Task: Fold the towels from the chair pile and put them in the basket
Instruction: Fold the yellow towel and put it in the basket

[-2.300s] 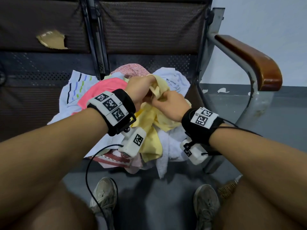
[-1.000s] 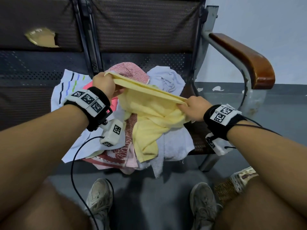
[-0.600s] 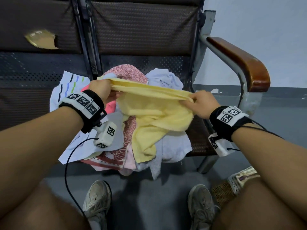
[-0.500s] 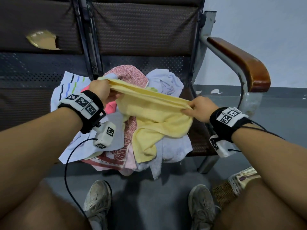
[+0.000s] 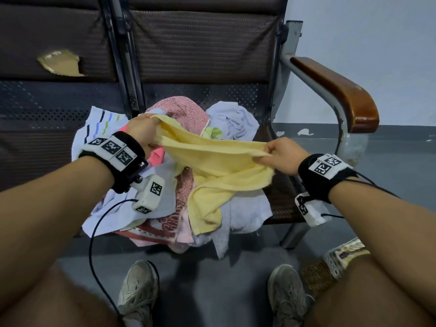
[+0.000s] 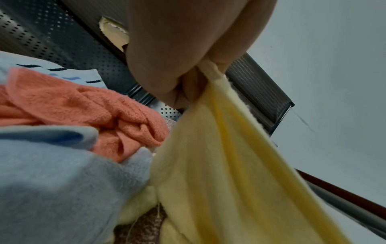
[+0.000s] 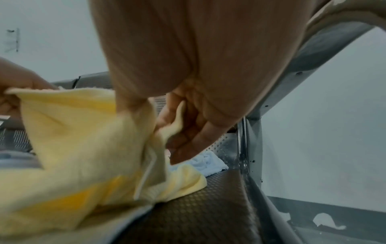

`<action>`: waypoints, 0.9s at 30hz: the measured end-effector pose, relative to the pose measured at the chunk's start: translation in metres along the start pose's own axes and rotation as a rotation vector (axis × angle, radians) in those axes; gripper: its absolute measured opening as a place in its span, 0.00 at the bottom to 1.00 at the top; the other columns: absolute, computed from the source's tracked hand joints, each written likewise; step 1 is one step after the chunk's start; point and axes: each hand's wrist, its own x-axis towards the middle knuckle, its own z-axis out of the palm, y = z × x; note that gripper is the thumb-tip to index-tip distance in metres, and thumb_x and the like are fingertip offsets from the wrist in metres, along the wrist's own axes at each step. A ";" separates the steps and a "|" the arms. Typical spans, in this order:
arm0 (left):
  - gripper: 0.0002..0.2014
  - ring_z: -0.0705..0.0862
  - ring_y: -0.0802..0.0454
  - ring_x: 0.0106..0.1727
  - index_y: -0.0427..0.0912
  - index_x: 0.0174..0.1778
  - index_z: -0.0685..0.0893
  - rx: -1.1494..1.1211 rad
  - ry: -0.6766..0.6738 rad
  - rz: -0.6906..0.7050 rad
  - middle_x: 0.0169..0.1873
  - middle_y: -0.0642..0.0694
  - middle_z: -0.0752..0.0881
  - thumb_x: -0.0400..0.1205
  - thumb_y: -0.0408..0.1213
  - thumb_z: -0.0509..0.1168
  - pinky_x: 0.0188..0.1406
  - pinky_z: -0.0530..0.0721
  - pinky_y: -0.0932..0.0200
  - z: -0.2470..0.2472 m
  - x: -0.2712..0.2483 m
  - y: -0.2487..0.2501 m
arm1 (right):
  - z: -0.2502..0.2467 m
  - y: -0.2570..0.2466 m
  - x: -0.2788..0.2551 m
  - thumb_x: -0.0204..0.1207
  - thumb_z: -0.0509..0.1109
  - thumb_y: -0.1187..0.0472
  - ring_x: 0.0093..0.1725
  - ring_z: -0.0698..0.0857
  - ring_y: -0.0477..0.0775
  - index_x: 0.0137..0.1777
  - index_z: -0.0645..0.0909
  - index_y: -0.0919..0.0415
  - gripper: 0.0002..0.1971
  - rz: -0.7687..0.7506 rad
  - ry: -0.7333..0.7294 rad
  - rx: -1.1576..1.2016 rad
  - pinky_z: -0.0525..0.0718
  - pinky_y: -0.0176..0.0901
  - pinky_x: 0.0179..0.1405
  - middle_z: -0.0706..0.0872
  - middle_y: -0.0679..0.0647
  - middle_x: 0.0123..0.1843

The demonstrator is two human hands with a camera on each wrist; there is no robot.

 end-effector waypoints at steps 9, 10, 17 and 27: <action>0.22 0.70 0.51 0.26 0.40 0.57 0.83 0.145 -0.165 0.023 0.29 0.44 0.80 0.76 0.16 0.54 0.22 0.64 0.60 -0.011 -0.002 -0.003 | -0.006 0.011 -0.002 0.83 0.66 0.55 0.31 0.80 0.57 0.38 0.87 0.67 0.18 0.074 0.094 -0.065 0.72 0.46 0.31 0.83 0.60 0.28; 0.22 0.73 0.51 0.27 0.40 0.56 0.82 0.142 -0.199 0.028 0.29 0.45 0.84 0.76 0.15 0.53 0.22 0.67 0.60 -0.012 -0.004 -0.004 | -0.006 0.011 -0.002 0.81 0.67 0.57 0.31 0.80 0.56 0.41 0.88 0.66 0.15 0.071 0.067 -0.053 0.72 0.45 0.29 0.82 0.59 0.28; 0.17 0.84 0.47 0.37 0.37 0.51 0.86 0.222 -0.275 0.037 0.43 0.36 0.86 0.80 0.15 0.57 0.34 0.85 0.60 -0.026 -0.001 -0.013 | 0.000 0.011 -0.003 0.73 0.79 0.58 0.38 0.85 0.55 0.40 0.87 0.63 0.09 0.056 -0.032 0.079 0.81 0.48 0.39 0.88 0.59 0.36; 0.14 0.83 0.40 0.42 0.30 0.49 0.88 0.698 -0.358 0.294 0.42 0.32 0.86 0.69 0.17 0.75 0.41 0.86 0.43 -0.042 0.002 -0.028 | -0.007 0.005 -0.004 0.80 0.70 0.61 0.34 0.77 0.50 0.41 0.76 0.55 0.07 0.011 0.108 0.250 0.75 0.44 0.34 0.79 0.51 0.36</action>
